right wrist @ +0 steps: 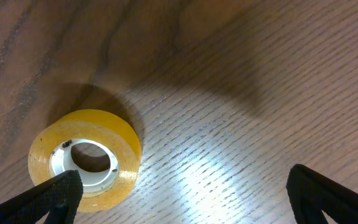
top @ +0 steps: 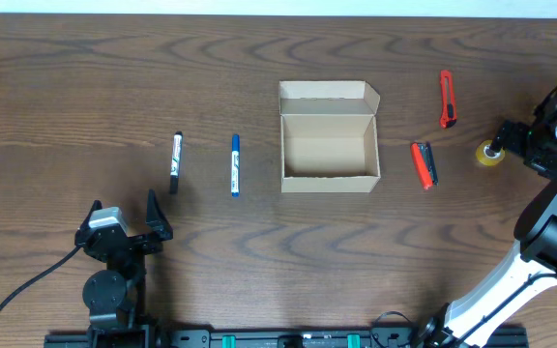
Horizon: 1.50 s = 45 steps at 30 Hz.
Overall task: Pack container
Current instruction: 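Lower the right gripper and grasp the yellow tape roll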
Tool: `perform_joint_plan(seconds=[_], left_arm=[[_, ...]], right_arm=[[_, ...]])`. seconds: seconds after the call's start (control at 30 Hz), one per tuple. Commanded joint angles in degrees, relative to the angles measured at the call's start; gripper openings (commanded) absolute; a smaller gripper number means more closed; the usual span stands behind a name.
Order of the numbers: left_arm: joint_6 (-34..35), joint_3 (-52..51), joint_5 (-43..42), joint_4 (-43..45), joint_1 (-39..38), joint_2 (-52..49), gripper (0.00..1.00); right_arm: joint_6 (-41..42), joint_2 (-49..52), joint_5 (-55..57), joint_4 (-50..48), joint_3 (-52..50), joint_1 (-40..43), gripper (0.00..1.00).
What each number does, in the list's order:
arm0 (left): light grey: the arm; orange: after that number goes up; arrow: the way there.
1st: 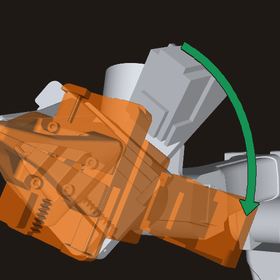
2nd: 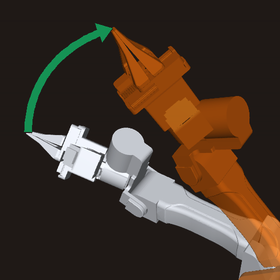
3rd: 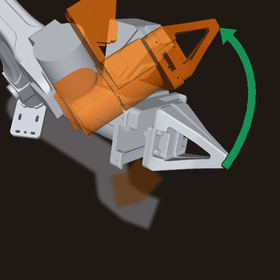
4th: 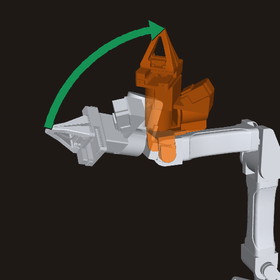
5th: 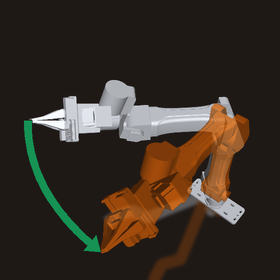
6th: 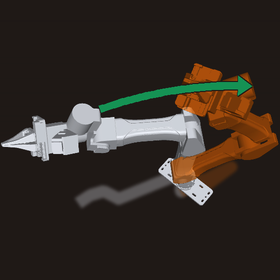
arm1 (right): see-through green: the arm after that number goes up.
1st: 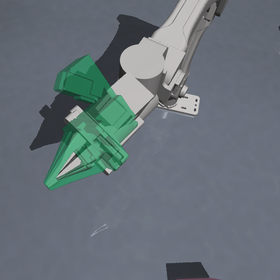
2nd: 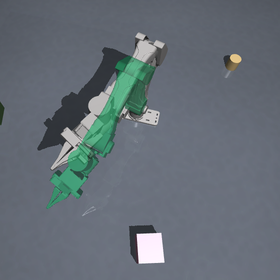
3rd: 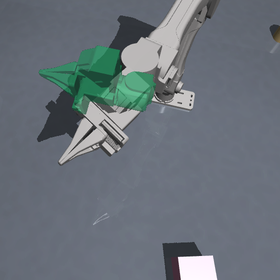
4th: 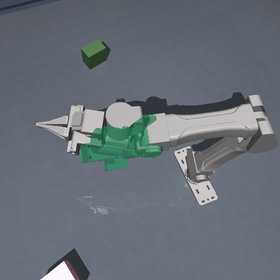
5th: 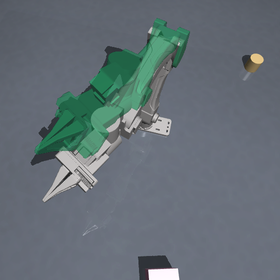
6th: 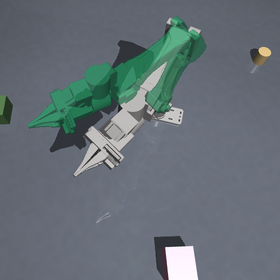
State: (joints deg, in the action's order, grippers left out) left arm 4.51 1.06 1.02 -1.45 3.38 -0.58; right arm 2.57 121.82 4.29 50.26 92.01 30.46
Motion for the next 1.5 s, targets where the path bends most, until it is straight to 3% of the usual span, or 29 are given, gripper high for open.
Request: perform_joint_plan(seconds=[0.0,1.2,1.23,1.27,1.4,1.47], left_arm=[[0.0,-0.8,-0.6,-3.0,0.3,0.4,0.95],[0.0,-0.8,-0.6,-3.0,0.3,0.4,0.95],[0.0,-0.8,-0.6,-3.0,0.3,0.4,0.95],[0.0,-0.8,-0.6,-3.0,0.3,0.4,0.95],[0.0,-0.8,-0.6,-3.0,0.3,0.4,0.95],[0.0,-0.8,-0.6,-3.0,0.3,0.4,0.95]], right_arm=[[0.6,0.5,-0.4,-0.2,1.0,-0.1,0.99],[0.4,4.0,-0.7,-0.2,0.8,-0.1,0.99],[0.4,4.0,-0.7,-0.2,0.8,-0.1,0.97],[0.4,4.0,-0.7,-0.2,0.8,-0.1,0.89],[0.4,4.0,-0.7,-0.3,0.8,-0.1,0.44],[0.4,4.0,-0.9,-0.4,0.8,-0.1,0.31]])
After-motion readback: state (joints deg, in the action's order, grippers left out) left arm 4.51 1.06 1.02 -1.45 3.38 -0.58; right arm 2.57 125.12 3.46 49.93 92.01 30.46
